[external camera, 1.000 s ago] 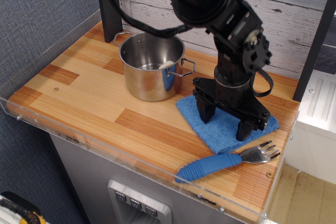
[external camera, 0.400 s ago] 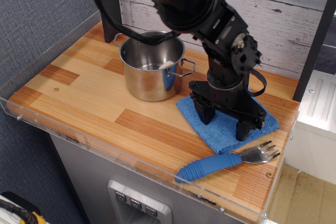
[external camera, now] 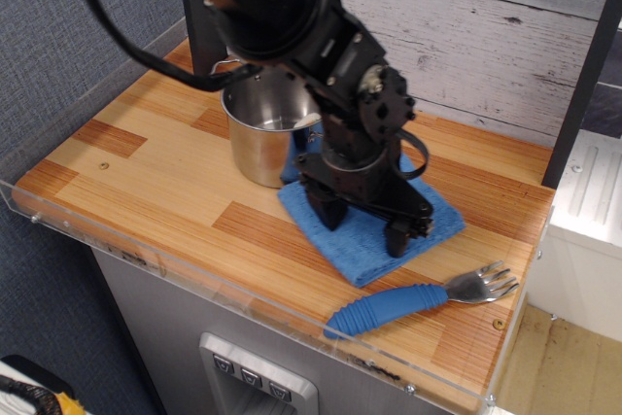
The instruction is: Move the blue cloth to the front of the pot.
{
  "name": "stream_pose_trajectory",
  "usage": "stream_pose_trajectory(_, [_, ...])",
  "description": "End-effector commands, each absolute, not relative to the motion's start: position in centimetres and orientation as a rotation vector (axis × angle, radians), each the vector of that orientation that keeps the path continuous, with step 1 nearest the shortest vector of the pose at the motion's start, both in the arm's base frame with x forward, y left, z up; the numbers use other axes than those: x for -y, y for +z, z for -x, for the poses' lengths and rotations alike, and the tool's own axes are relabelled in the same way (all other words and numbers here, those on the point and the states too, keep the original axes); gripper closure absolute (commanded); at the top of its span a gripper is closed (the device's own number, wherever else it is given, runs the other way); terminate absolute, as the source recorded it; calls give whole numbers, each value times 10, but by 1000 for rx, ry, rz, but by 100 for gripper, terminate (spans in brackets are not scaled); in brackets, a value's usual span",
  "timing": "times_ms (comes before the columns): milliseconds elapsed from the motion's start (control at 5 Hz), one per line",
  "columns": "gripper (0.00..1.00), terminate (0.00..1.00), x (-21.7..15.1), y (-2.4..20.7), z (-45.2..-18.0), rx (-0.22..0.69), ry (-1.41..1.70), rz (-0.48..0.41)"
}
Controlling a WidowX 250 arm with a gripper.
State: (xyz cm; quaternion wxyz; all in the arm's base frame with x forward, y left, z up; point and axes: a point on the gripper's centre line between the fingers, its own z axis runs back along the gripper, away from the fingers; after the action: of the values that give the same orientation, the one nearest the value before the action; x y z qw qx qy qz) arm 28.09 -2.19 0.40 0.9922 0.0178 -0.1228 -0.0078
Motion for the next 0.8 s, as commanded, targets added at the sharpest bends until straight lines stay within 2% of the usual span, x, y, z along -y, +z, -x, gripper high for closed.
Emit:
stream_pose_trajectory(0, [0,0,-18,6,-234,155,54,-102])
stream_pose_trajectory(200, [0,0,-46,18,-220,163,120,-156])
stream_pose_trajectory(600, [0,0,-91,23,-226,166,192,-191])
